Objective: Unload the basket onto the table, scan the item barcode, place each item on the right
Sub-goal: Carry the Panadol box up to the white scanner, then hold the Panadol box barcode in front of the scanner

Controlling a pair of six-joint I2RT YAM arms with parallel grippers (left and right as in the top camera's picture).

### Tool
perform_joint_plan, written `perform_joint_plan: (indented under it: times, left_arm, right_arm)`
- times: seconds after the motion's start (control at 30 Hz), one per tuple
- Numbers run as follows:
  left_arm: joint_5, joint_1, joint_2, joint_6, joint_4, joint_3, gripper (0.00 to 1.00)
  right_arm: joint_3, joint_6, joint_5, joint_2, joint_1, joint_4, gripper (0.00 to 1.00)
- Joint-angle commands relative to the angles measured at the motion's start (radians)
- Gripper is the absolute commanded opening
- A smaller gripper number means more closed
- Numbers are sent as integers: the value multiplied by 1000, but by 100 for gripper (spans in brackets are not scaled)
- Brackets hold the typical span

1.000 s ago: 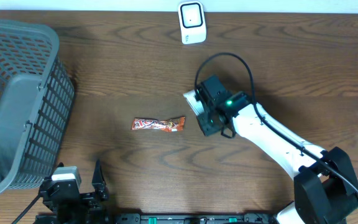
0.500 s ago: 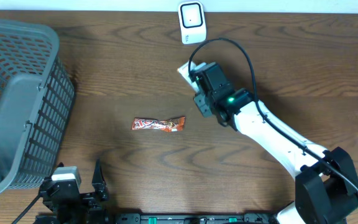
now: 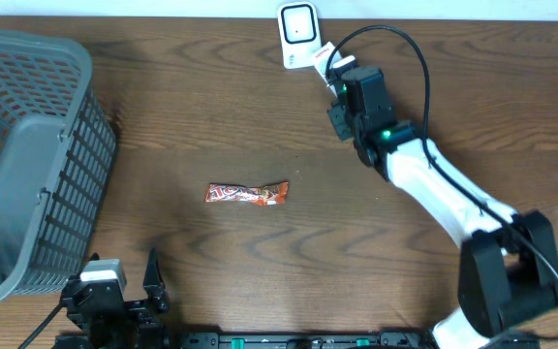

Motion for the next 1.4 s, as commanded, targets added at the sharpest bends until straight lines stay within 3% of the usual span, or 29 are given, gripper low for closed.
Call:
perform_joint_plan:
  times: [0.0,0.37,0.53,0.73,1.13,1.37]
  left_arm:
    - [6,-3,-6,-1,0,2,84]
    - [6,-3,-6,-1,0,2,84]
    - [6,-3,-6,-1,0,2,84]
    - [6,-3,-6,-1,0,2,84]
    - [6,-3,-6,-1,0,2,84]
    - [6,-3,-6,-1,0,2,84]
  right_arm:
    - [82,-87,23,79,-19,4,32]
    - [507,-358,299,442,-22,23,32]
    - [656,-522,427,626,-17,138,33]
    - [758,-621,491,777,7,273,34]
    - [770,-766,534,820,36,367,35]
    - [770,-755,551,803,59,313,33]
